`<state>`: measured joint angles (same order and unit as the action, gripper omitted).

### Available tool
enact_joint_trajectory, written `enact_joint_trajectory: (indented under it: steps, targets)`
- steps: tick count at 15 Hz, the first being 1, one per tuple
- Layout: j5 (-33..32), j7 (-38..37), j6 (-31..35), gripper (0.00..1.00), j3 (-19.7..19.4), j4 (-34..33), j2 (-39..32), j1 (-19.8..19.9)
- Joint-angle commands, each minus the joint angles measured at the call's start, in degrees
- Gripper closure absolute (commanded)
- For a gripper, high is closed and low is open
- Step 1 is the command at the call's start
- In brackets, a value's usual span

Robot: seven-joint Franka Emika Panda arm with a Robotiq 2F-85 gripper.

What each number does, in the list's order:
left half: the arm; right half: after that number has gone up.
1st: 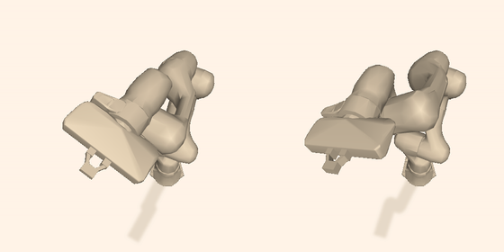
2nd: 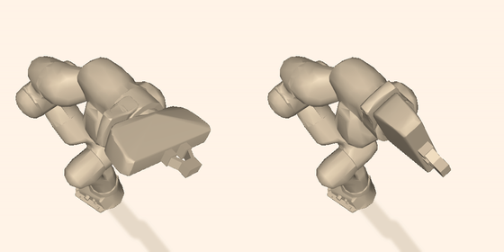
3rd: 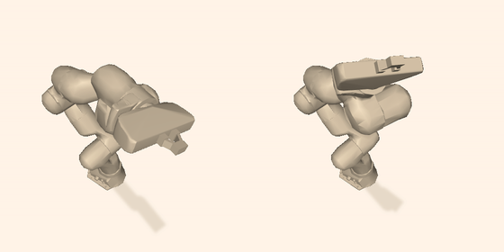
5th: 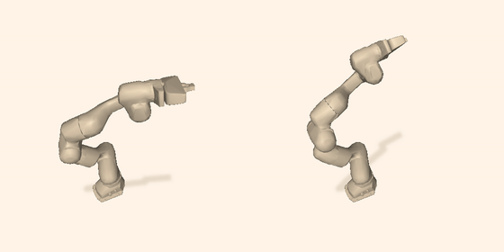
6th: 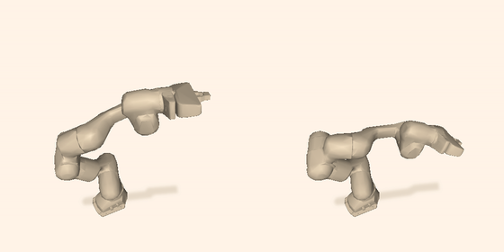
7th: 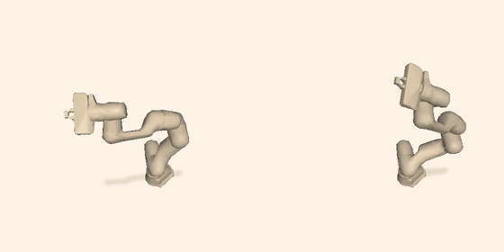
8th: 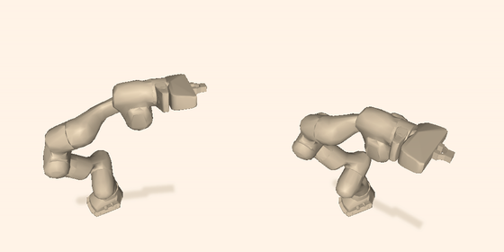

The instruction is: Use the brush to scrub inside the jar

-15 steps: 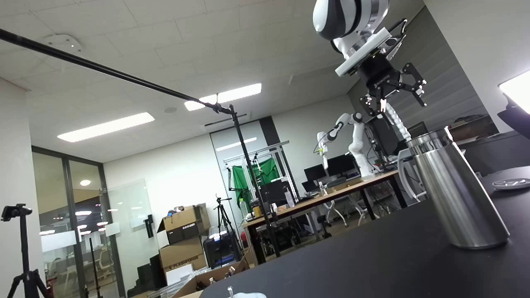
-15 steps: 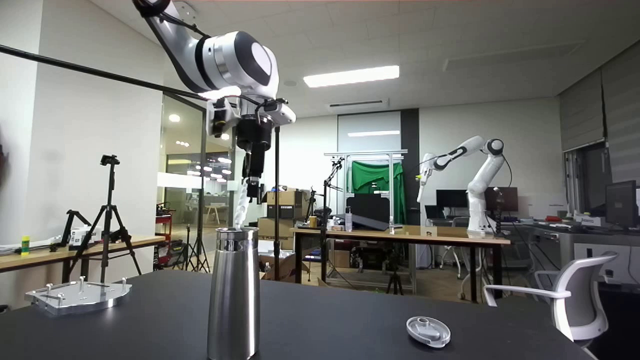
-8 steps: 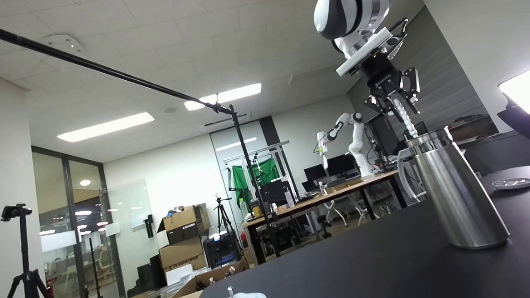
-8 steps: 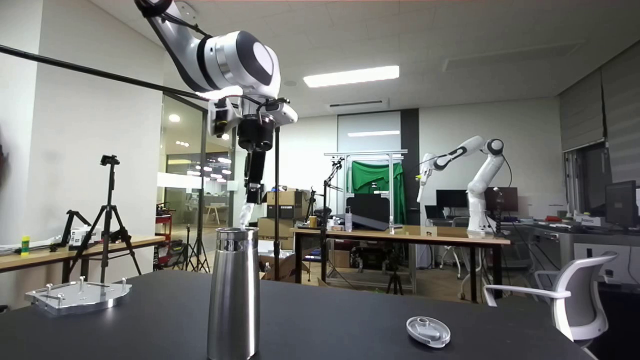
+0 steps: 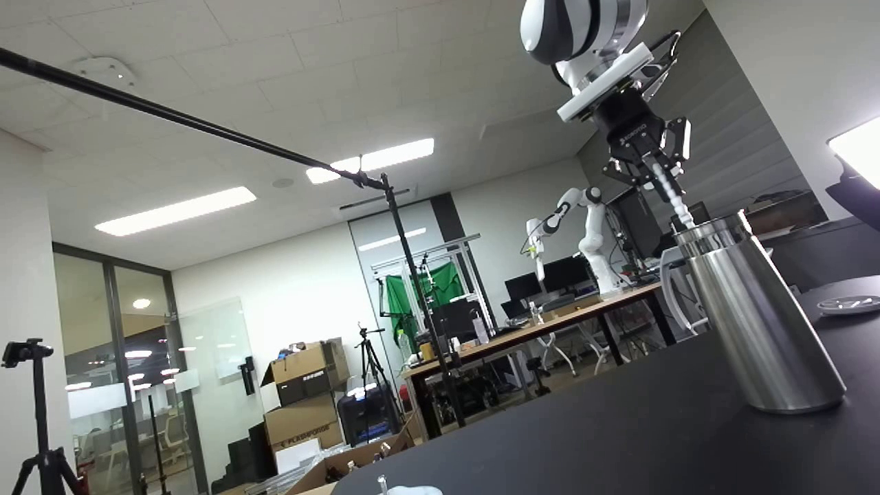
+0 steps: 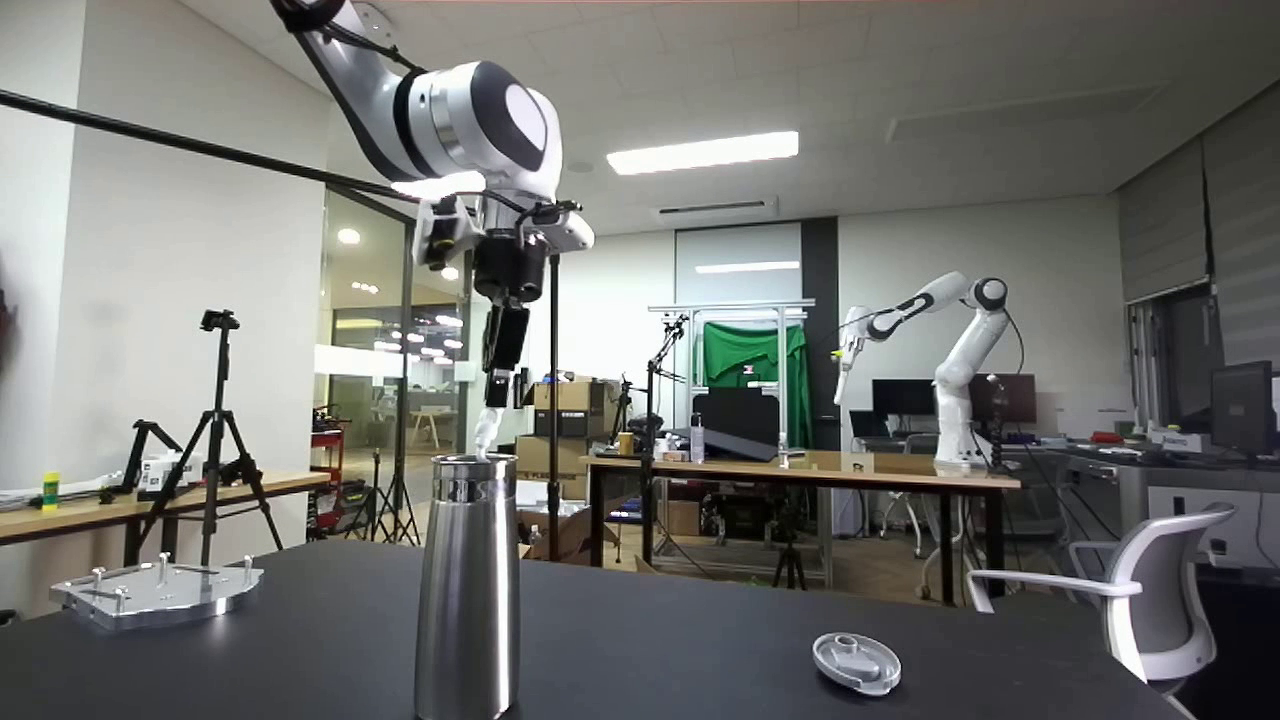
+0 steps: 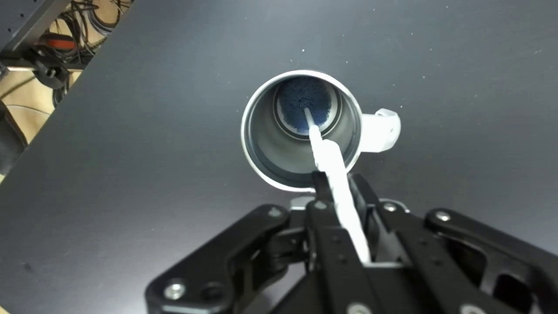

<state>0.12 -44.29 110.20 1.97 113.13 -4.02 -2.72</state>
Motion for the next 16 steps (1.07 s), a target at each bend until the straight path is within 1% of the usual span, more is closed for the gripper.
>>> enact_joint_trajectory:
  steps: [1, 3, 5, 8, 10, 13, 16]
  targets:
    - [2.08, 12.17, 3.49, 0.96, -0.19, 3.91, 4.03, 0.49]
    - [3.34, 19.82, 6.02, 0.96, -0.41, 6.88, 6.39, 0.85]
    - [6.29, 27.82, 9.61, 0.96, -0.84, 10.43, 9.01, 1.39]
    - [9.36, 39.0, 11.23, 0.96, -1.51, 15.09, 12.59, 1.82]
    - [10.07, 44.28, 11.52, 0.96, -2.1, 17.86, 14.93, 1.99]
    - [11.65, 49.27, 9.54, 0.96, -3.22, 19.16, 17.61, 2.08]
    - [11.11, 51.1, 7.09, 0.96, -3.83, 17.78, 19.99, 2.13]
